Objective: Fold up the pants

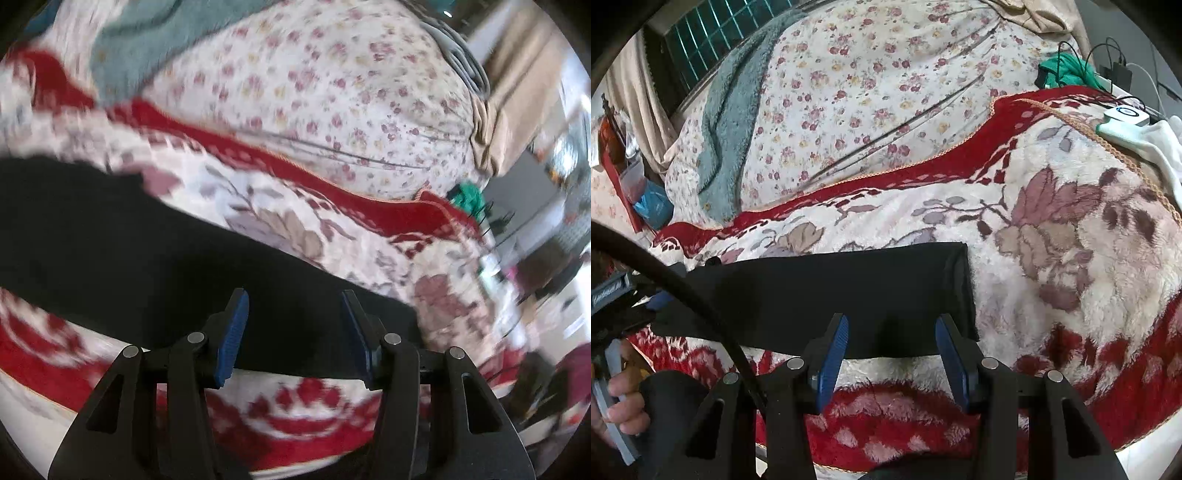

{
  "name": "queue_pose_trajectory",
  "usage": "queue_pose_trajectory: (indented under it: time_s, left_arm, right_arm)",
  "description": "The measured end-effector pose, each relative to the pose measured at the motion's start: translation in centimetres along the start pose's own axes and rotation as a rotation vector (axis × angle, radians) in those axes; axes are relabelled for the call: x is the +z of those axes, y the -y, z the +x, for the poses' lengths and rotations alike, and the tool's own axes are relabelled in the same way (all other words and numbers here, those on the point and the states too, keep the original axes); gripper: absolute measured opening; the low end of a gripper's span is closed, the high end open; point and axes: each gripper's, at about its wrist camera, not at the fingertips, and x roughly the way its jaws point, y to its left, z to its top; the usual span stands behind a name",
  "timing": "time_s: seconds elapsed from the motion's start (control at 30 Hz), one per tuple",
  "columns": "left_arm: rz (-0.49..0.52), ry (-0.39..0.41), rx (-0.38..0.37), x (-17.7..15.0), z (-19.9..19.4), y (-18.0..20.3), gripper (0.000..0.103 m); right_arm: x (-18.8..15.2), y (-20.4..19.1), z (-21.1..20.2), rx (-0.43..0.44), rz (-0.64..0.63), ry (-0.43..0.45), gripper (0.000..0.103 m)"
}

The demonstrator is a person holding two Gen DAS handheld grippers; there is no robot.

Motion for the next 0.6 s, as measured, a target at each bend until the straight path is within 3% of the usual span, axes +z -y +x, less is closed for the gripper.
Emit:
queue_pose_trajectory:
  time_s: [0.1, 0.27, 0.47, 0.6]
  left_arm:
    - [0.059, -0.040, -0.066, -0.1, 1.7, 1.3, 0.050]
    - [0.256, -0.048, -0.024, -1.8, 2.6, 2.8, 0.050]
    - [0.223, -0.032, -0.121, -0.9, 1.5, 0.5, 0.050]
    - [0.239, 0.010, -0.134, -0.8, 0.5, 0.4, 0.050]
  right_arm:
    - [0.2, -0.5, 0.6, -0.015, -0.012, -0.031, 0.047]
    - [0.0, -1.0, 0.8, -0.058, -0.017, -0.048, 0.047]
    - [-0.4, -1.5, -0.1, -0.150, 0.018, -0.020, 0.047]
    - [-0.2, -4.4, -1.3, -0.247, -0.093, 0.048, 0.047]
